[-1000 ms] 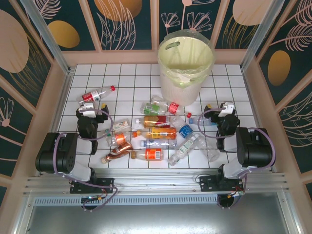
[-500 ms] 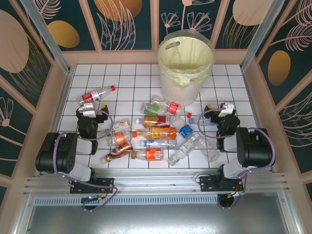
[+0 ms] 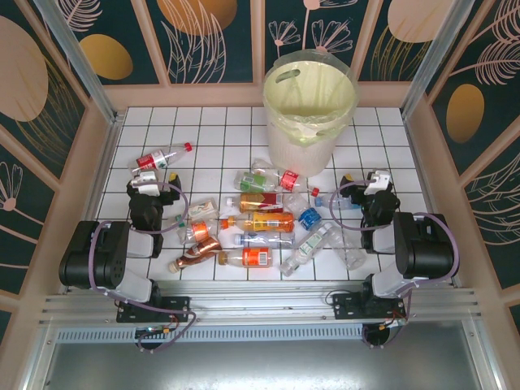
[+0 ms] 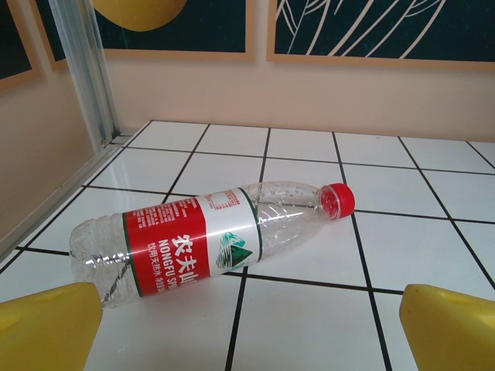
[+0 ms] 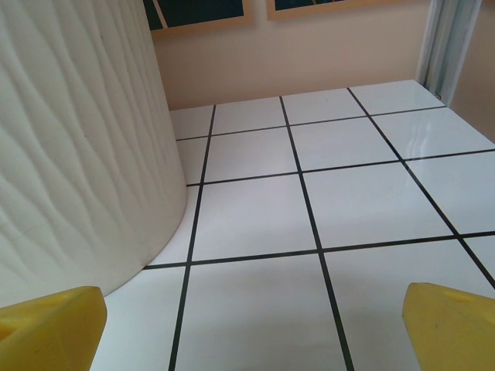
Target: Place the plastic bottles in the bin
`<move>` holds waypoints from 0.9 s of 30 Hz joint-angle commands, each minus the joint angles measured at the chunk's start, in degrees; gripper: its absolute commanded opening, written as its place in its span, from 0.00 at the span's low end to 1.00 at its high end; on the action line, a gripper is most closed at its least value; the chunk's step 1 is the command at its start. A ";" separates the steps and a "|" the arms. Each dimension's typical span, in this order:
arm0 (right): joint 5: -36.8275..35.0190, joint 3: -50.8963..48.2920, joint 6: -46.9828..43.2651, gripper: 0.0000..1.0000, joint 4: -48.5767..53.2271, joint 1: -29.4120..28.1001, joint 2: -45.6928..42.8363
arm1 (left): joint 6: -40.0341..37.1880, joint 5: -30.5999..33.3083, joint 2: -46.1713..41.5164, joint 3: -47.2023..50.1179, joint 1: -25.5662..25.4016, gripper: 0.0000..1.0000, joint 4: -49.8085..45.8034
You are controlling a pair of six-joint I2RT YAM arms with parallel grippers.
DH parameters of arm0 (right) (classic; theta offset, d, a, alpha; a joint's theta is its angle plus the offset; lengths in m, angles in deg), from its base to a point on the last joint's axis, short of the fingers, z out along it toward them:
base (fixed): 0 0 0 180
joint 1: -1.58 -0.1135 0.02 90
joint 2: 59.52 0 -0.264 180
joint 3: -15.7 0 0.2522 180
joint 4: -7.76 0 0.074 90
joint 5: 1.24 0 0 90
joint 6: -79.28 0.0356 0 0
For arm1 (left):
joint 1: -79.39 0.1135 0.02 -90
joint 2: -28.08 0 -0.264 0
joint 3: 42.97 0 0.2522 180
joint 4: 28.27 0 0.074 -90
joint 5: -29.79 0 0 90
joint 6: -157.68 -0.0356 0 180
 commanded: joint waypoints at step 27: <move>-15.60 19.24 21.48 0.99 67.30 -17.92 -33.57 | 32.28 -28.53 -26.42 -14.76 0.06 0.98 -48.64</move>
